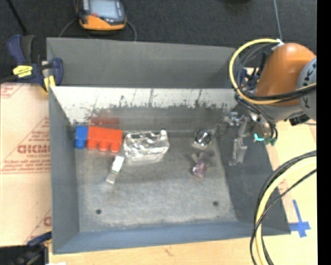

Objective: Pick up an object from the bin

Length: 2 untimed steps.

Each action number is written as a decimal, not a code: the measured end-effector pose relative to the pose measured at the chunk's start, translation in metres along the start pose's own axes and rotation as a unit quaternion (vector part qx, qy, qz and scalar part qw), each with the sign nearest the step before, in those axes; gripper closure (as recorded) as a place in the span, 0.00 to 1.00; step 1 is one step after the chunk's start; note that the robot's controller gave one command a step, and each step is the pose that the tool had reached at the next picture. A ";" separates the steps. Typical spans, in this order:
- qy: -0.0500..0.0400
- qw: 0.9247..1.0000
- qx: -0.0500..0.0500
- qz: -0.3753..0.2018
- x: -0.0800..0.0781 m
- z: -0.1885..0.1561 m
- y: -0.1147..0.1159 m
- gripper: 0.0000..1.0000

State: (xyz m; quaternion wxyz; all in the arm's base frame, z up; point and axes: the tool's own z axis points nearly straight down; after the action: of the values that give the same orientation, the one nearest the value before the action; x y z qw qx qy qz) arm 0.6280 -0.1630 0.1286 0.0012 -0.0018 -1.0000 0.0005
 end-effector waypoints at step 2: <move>-0.005 0.994 0.002 -0.110 0.007 0.056 0.038 1.00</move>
Offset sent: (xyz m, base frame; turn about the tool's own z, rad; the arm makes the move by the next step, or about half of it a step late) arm -0.0087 0.0399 -0.0586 -0.2202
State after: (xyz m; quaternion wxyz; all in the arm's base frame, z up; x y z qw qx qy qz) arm 0.6214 -0.1251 0.0725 -0.0038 0.1079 -0.9942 0.0022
